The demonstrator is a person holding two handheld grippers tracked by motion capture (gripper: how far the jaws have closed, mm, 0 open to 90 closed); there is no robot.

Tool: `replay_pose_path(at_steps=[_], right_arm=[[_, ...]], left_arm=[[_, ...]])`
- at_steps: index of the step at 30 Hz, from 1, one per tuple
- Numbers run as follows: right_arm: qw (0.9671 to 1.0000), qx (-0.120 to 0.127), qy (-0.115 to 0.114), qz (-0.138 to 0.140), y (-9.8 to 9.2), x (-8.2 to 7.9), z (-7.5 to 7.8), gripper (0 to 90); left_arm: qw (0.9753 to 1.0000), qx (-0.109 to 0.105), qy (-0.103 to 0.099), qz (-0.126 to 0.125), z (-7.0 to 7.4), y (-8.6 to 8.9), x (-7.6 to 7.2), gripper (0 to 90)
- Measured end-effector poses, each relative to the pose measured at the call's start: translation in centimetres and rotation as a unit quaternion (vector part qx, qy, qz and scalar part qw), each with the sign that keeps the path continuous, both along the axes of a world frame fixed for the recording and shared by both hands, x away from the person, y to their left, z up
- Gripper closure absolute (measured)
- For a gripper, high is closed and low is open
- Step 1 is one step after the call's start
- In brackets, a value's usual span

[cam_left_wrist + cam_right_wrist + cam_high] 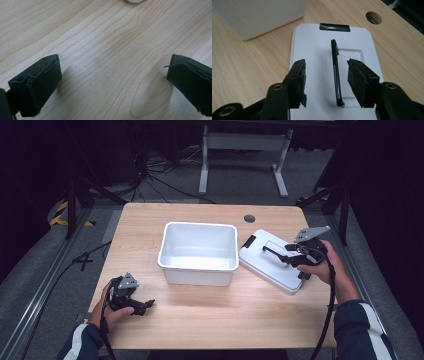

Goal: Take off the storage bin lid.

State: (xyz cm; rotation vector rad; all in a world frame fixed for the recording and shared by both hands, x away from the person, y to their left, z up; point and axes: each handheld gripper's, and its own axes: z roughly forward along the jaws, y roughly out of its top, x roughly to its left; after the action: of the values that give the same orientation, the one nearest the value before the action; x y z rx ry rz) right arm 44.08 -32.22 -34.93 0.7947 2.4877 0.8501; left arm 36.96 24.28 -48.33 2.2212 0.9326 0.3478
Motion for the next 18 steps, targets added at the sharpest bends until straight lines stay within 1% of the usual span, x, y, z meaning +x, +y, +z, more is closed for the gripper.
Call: replay_pose_path(at_steps=[2,3,6,8,9,12,13,15,18], right_arm=[[1.0000,0.002,0.000,0.000,-0.1,-0.3,-0.1,48.0],[1.0000,0.001,-0.003,-0.001,-0.2,-0.4,-0.2,47.2],[1.0000,0.004,-0.001,-0.003,-0.3,-0.9,-0.3,46.3],[1.0000,-0.001,-0.004,-0.004,-0.3,-1.0,-0.4,45.4],[1.0000,-0.003,-0.005,-0.003,-0.4,-1.4,-0.5,44.4],[1.0000,-0.001,-0.007,-0.001,-0.4,-1.7,-0.6,43.7],[1.0000,-0.001,-0.005,-0.003,-0.5,-1.9,-0.7,42.2],[0.9999,-0.008,-0.010,-0.007,-0.6,-2.4,-0.8,41.0],[0.9999,-0.004,-0.009,-0.008,-0.8,-2.7,-0.9,40.8]], left_arm=[[1.0000,0.000,0.000,0.001,0.0,0.0,0.0,0.3],[1.0000,0.000,0.000,0.001,0.0,0.0,0.0,0.3],[1.0000,0.000,-0.002,0.000,0.0,0.0,0.0,0.3],[1.0000,0.000,-0.001,-0.001,0.0,0.0,0.0,0.2],[1.0000,0.000,0.000,-0.001,0.0,0.0,0.0,0.2],[1.0000,0.000,0.000,0.001,0.0,0.0,0.0,0.2],[1.0000,0.000,0.000,0.001,0.0,0.0,0.0,0.2],[1.0000,0.000,0.000,0.001,0.0,0.0,0.0,0.3],[1.0000,0.000,0.000,0.001,0.0,0.0,0.0,0.3]])
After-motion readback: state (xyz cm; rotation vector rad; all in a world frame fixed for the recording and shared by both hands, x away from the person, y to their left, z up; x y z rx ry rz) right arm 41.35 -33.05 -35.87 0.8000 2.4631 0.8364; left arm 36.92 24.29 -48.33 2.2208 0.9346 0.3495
